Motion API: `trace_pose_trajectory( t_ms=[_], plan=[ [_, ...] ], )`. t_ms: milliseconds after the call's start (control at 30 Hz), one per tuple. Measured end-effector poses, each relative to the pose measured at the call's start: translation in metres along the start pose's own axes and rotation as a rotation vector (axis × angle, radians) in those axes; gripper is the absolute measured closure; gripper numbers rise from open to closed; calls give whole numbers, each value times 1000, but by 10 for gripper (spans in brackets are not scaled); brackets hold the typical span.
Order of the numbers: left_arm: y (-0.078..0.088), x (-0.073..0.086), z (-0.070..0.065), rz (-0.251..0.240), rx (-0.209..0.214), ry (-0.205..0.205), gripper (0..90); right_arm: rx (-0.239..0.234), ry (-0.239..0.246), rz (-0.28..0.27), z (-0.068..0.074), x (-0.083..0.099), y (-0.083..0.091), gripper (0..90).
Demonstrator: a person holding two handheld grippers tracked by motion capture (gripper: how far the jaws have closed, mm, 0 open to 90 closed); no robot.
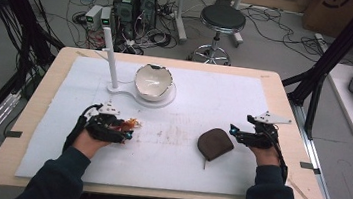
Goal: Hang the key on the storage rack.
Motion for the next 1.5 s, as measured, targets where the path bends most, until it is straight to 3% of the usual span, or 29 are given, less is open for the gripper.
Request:
trace_pose_trajectory(
  t_ms=[100, 200, 467, 733, 1100, 1233, 1500],
  plan=[
    [15, -10, 5, -50, 6, -5, 425, -3, -17, -17, -2, -1, 2, 212],
    [36, -21, 15, -138, 28, 26, 439, -6, -16, -22, -2, -2, 3, 213],
    [66, -45, 38, -241, 18, 60, 442, -17, -13, -31, -2, -3, 2, 212],
    [92, -75, 60, -325, -24, 55, 443, -21, -22, -37, -3, -3, 3, 213],
    [113, -110, 79, -396, -112, 31, 442, -18, -28, -39, -4, -3, 3, 212],
    [114, -118, 86, -408, -152, 26, 443, -18, -25, -36, -3, -3, 3, 213],
    [109, -125, 101, -420, -188, 52, 443, -19, -23, -37, -4, -3, 3, 213]
  ],
)
Point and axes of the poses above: each handheld gripper's, and its own axes: y roughly backward along the jaws, x roughly out of its underside, z roughly to its left, the point moved 1 cm from there along -y, roughly forward along the jaws, and after that the axes turned 6 degrees about -y, right-handed, at the moved point
